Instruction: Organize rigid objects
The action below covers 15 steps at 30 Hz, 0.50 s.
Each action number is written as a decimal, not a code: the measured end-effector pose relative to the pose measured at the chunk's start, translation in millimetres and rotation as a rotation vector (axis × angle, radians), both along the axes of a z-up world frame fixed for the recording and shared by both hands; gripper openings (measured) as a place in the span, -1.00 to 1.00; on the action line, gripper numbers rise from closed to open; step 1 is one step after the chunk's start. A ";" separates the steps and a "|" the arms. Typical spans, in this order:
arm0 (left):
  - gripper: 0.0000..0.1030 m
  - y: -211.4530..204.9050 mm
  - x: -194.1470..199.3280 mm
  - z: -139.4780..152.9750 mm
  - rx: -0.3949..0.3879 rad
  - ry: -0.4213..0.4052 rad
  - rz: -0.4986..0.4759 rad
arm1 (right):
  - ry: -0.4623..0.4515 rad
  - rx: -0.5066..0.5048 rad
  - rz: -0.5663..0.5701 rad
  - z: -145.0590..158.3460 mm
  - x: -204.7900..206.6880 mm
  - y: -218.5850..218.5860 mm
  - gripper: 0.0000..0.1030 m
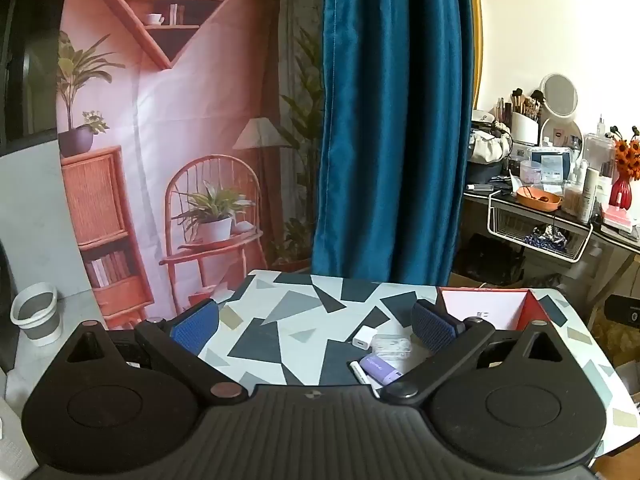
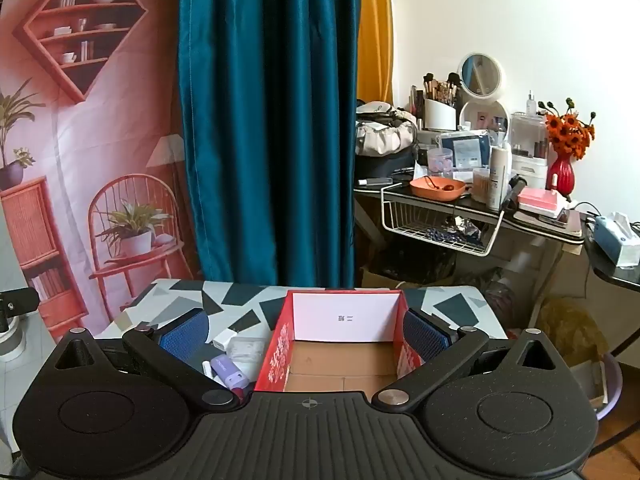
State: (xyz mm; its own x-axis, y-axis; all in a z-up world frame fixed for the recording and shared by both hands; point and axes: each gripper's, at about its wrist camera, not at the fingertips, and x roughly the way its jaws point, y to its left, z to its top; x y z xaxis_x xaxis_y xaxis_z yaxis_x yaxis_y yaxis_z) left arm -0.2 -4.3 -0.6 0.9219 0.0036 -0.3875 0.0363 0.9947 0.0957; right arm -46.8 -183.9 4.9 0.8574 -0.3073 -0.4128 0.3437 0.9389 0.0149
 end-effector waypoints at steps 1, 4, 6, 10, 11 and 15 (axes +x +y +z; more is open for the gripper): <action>1.00 -2.6 -0.2 -0.3 0.004 0.001 -0.002 | -0.005 0.000 0.000 -0.1 -0.2 -0.2 0.99; 1.00 3.3 -3.7 0.4 -0.048 -0.013 0.003 | -0.003 -0.005 0.000 0.3 -1.0 -1.0 0.99; 1.00 6.6 -0.7 0.6 -0.048 0.001 -0.001 | -0.004 -0.008 -0.002 1.1 -2.2 -2.2 0.99; 1.00 6.3 1.8 0.8 -0.042 0.007 -0.001 | 0.005 -0.008 -0.001 -0.3 -0.4 -1.3 0.99; 1.00 7.0 2.6 0.6 -0.044 0.010 0.001 | 0.007 -0.009 0.002 -2.9 3.3 3.4 0.99; 1.00 5.6 0.8 1.0 -0.045 0.009 0.000 | 0.004 -0.007 0.003 -3.4 2.6 3.1 0.99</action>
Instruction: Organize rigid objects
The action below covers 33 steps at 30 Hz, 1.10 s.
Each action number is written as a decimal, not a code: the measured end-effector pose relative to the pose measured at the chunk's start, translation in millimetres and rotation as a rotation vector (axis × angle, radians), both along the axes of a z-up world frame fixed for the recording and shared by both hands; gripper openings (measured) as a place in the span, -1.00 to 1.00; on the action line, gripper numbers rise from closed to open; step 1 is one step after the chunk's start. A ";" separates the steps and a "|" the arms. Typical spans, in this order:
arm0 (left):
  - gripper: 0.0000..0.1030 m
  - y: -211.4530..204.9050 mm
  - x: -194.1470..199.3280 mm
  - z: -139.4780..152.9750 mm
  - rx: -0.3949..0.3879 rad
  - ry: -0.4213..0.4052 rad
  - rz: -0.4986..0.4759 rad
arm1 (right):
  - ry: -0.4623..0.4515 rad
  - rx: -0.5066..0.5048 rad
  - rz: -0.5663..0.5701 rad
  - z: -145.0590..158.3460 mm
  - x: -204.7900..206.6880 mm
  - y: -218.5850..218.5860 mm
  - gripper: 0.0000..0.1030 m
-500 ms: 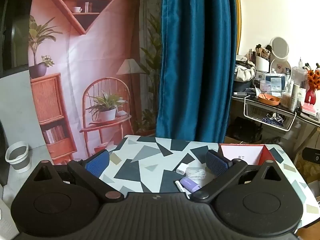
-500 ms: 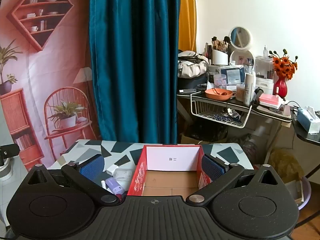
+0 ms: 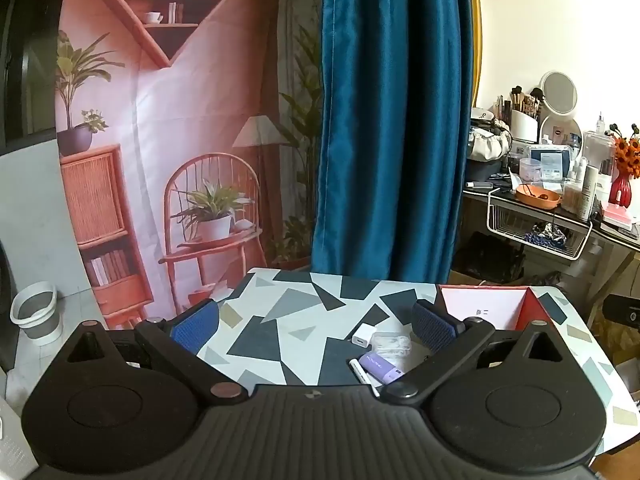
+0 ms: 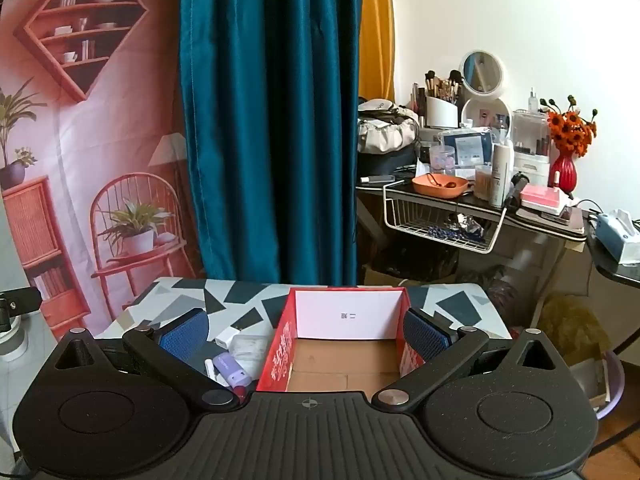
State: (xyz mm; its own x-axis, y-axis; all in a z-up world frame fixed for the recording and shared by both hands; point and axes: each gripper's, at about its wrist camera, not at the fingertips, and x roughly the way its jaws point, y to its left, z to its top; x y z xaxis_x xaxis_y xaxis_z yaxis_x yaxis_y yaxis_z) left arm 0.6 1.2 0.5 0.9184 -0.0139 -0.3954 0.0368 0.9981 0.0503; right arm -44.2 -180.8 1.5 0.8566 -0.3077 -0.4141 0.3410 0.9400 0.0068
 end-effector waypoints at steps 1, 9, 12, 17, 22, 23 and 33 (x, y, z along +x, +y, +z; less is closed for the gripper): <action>1.00 -1.0 -0.6 0.2 0.001 -0.001 -0.001 | 0.000 -0.001 0.000 -0.2 0.3 1.0 0.99; 1.00 -1.5 0.2 -0.7 0.003 0.002 0.001 | 0.001 0.002 -0.001 -0.1 -0.2 -0.6 0.99; 1.00 -1.4 0.2 -0.4 0.003 0.001 0.000 | 0.001 0.002 0.000 -0.6 0.1 -0.7 0.99; 1.00 -1.3 -0.2 -0.9 0.004 -0.003 -0.003 | 0.001 0.003 0.001 -0.2 -0.9 -1.5 0.99; 1.00 -1.3 -0.5 -1.2 0.004 -0.002 -0.004 | 0.000 0.006 0.000 0.0 -0.8 -1.4 0.99; 1.00 -1.2 -0.7 -1.3 0.005 -0.003 -0.004 | -0.001 0.006 0.000 0.3 -1.6 -1.7 0.99; 1.00 -1.5 -0.3 -1.4 0.009 -0.001 -0.002 | 0.000 0.007 -0.002 -1.5 -4.6 -4.8 0.99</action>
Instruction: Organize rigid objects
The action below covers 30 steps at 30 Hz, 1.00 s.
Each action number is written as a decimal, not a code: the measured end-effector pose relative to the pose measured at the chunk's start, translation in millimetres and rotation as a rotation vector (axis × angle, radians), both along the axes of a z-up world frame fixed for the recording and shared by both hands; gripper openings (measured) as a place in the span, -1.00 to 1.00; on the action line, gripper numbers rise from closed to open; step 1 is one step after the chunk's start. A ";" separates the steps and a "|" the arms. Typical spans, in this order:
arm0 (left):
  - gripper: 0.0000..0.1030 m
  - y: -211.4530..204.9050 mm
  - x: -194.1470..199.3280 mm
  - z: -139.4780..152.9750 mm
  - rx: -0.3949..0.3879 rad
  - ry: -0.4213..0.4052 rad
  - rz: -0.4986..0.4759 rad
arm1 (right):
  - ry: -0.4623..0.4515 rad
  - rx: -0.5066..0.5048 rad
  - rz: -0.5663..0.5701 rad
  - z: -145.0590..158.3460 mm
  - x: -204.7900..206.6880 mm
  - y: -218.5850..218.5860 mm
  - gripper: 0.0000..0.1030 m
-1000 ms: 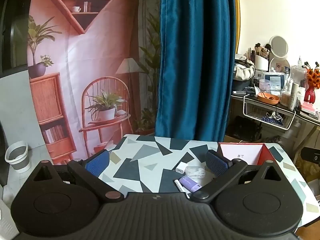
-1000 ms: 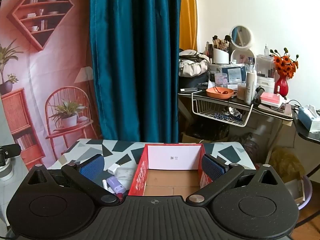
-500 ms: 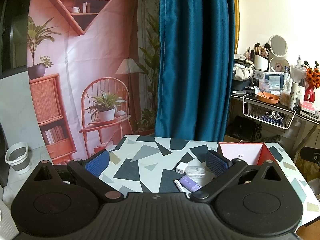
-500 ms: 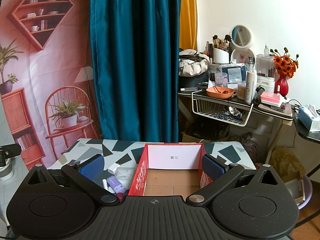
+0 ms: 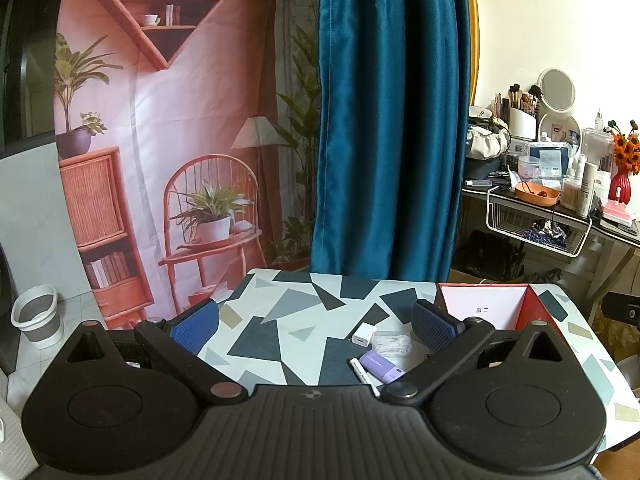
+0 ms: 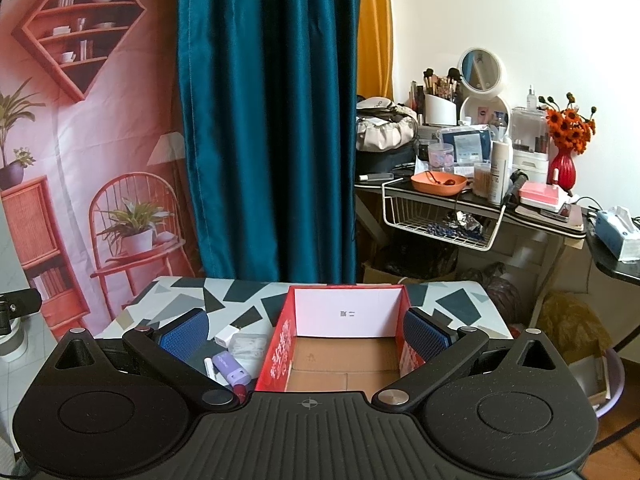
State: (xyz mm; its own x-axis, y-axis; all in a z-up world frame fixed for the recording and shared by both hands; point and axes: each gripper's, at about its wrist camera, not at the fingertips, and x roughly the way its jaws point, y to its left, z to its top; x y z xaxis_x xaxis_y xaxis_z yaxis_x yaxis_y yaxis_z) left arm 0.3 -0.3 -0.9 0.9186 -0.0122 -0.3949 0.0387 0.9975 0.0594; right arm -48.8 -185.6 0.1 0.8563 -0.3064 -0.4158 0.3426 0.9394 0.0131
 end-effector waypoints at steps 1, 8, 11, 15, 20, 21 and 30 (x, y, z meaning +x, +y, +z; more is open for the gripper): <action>1.00 -0.1 0.0 0.0 0.000 -0.001 0.000 | 0.000 0.000 0.000 0.0 0.0 0.0 0.99; 1.00 0.4 0.1 -0.2 0.000 0.001 0.000 | 0.000 0.001 -0.001 0.3 0.4 0.3 0.99; 1.00 0.5 -0.1 -0.4 0.000 0.001 -0.002 | -0.001 0.001 -0.001 0.3 0.5 0.4 0.99; 1.00 0.2 0.1 -0.6 0.001 0.002 -0.002 | -0.001 0.001 -0.001 0.3 0.2 0.5 0.99; 1.00 0.0 0.2 -0.6 0.000 0.002 -0.002 | -0.001 0.001 -0.002 1.0 -0.2 0.3 0.99; 1.00 0.1 0.2 -0.6 0.000 0.002 -0.002 | -0.001 0.001 -0.001 1.1 -0.3 0.3 0.99; 1.00 0.0 0.1 -0.5 -0.001 0.004 -0.002 | 0.001 0.005 0.004 0.8 1.3 -0.3 0.99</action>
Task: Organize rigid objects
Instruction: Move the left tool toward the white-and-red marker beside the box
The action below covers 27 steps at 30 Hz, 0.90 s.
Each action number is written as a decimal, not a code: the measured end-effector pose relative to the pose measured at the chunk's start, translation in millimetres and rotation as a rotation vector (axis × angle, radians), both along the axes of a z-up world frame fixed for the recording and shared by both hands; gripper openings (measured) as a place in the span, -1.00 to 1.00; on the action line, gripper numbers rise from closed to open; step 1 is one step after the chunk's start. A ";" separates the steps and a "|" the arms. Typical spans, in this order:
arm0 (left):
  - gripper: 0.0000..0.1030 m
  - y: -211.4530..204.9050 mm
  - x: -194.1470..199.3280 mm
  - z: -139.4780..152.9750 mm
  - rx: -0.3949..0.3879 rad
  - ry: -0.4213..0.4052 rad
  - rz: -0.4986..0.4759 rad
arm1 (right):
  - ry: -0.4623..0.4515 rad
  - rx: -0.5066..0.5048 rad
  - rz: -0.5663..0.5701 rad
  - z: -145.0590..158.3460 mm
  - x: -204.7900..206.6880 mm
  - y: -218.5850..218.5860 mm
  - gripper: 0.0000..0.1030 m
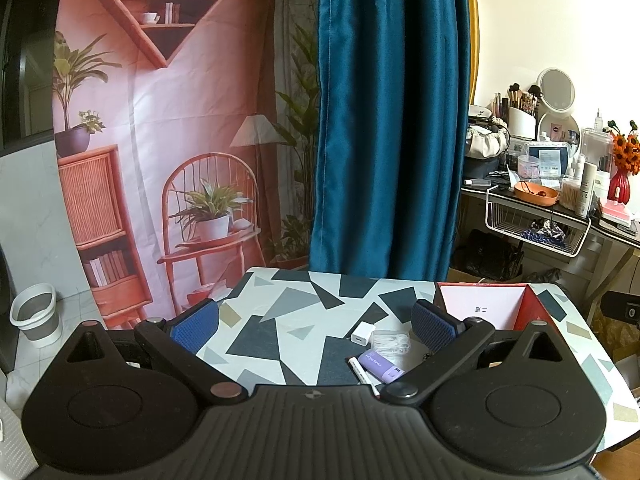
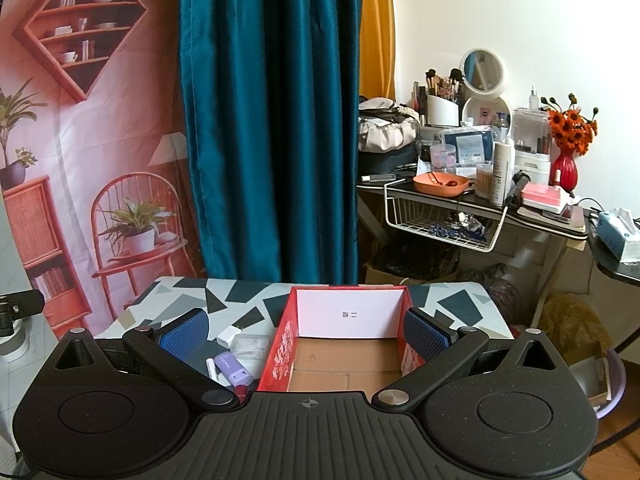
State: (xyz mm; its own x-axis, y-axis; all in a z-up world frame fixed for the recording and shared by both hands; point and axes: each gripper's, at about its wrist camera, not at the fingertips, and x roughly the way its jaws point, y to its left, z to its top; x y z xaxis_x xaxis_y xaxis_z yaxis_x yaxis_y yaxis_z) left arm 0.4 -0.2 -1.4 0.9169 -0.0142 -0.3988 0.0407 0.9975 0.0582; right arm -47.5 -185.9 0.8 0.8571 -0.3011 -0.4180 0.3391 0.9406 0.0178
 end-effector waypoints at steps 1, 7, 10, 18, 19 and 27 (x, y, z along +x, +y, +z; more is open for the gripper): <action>1.00 -0.2 0.3 -0.1 0.000 0.000 0.001 | 0.000 -0.001 0.001 -0.2 0.1 0.1 0.99; 1.00 0.0 3.8 -1.5 0.005 0.013 -0.010 | -0.007 0.008 0.021 -0.2 0.2 -3.2 0.99; 1.00 0.7 9.7 -3.9 -0.001 0.031 -0.016 | -0.009 0.026 0.024 -1.4 2.3 -7.4 0.99; 1.00 -1.9 34.1 -23.7 0.009 0.124 -0.048 | 0.020 0.115 0.022 -21.0 18.5 -28.6 0.99; 1.00 -2.1 37.5 -26.2 0.011 0.137 -0.050 | 0.022 0.122 0.024 -25.4 20.1 -30.9 0.99; 1.00 -4.6 67.2 -52.9 0.007 0.249 -0.065 | 0.070 0.082 -0.048 -60.5 40.2 -50.4 0.99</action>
State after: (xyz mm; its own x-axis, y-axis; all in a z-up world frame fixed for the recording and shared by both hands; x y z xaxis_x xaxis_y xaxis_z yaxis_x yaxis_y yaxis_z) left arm 67.7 -4.8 -54.3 0.7877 -0.0663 -0.6125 0.1184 0.9920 0.0449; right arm -7.3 -236.2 -59.7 0.8107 -0.3031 -0.5009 0.3864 0.9198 0.0688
